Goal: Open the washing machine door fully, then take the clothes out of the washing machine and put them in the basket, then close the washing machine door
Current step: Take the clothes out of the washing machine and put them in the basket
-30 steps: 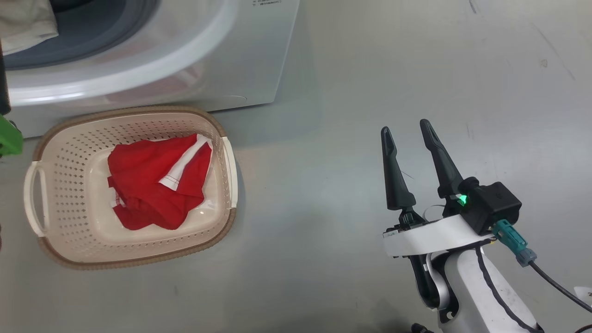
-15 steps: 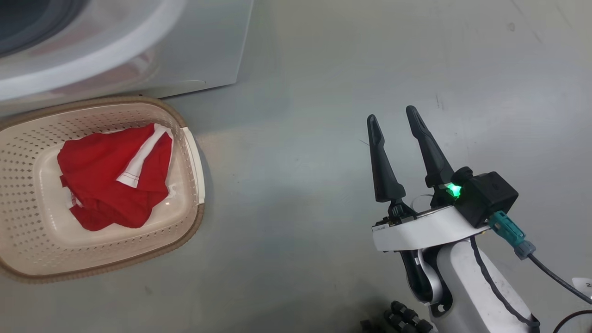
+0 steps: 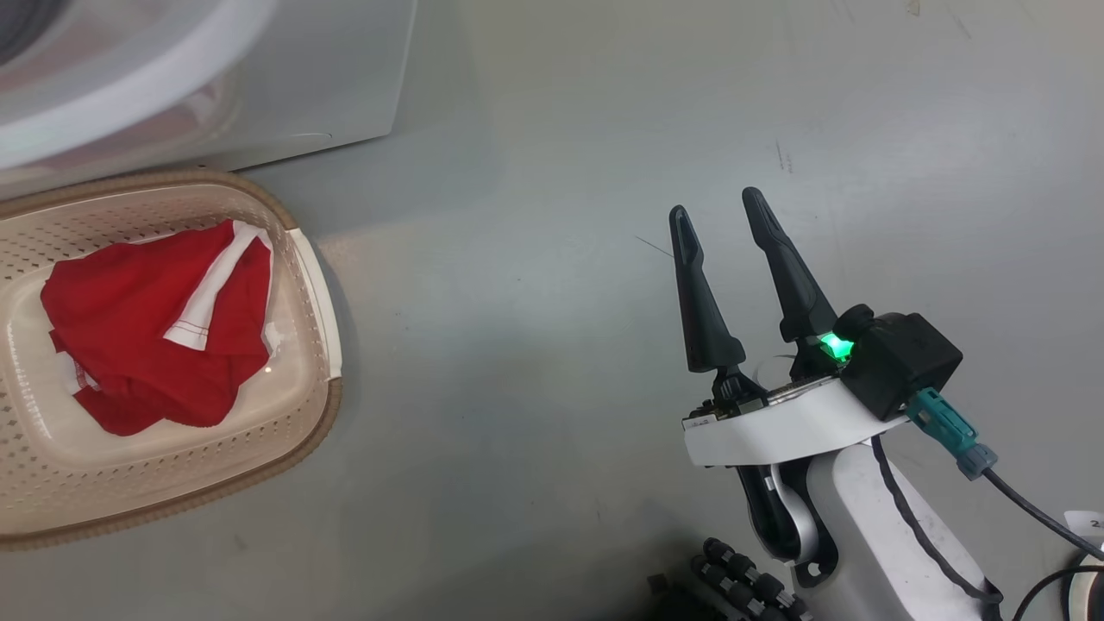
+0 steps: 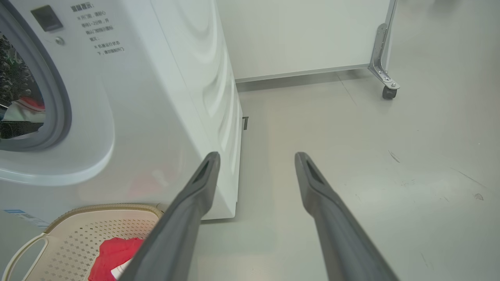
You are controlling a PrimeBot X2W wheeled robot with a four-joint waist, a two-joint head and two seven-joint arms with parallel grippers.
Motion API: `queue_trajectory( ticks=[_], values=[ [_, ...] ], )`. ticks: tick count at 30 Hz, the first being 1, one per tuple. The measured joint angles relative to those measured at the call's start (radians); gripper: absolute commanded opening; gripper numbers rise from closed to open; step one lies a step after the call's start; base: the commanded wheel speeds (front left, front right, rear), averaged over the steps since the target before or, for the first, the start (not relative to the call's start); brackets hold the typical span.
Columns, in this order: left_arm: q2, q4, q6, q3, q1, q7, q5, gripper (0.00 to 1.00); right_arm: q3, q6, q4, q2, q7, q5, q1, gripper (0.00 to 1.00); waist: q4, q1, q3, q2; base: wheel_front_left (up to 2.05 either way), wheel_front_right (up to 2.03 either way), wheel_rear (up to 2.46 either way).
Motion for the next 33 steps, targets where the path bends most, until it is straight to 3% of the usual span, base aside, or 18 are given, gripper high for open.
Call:
queue_trajectory(
  ticks=[8,9,10,18,33],
  values=[
    [0.008,0.042,0.012,-0.005,-0.026,0.009,0.014,0.99,0.004,-0.001,-0.004,0.000,0.000,0.007,-0.007,1.00,-0.017,-0.0001,0.012,0.0000,0.00,0.00,0.00],
    [0.008,0.046,0.012,-0.005,-0.028,0.012,0.014,0.40,0.004,-0.001,-0.004,0.000,0.000,0.007,-0.007,1.00,-0.019,-0.0001,0.013,0.0000,0.00,0.00,0.00],
    [0.007,0.049,0.012,-0.005,-0.030,0.012,0.014,0.00,0.004,-0.001,-0.005,0.000,0.000,0.007,-0.007,1.00,-0.019,-0.0001,0.013,0.0000,0.00,0.00,0.00],
    [-0.018,0.093,0.009,-0.022,-0.051,-0.021,0.014,0.00,-0.004,-0.002,-0.003,0.001,0.000,0.007,-0.007,1.00,-0.017,-0.0001,0.006,0.0000,0.00,0.00,0.00],
    [-0.116,0.152,-0.053,-0.049,-0.043,-0.173,0.006,0.00,-0.030,-0.002,0.043,0.001,0.000,-0.010,-0.010,1.00,0.027,-0.0001,-0.069,0.0000,0.00,0.00,0.00]
  ],
)
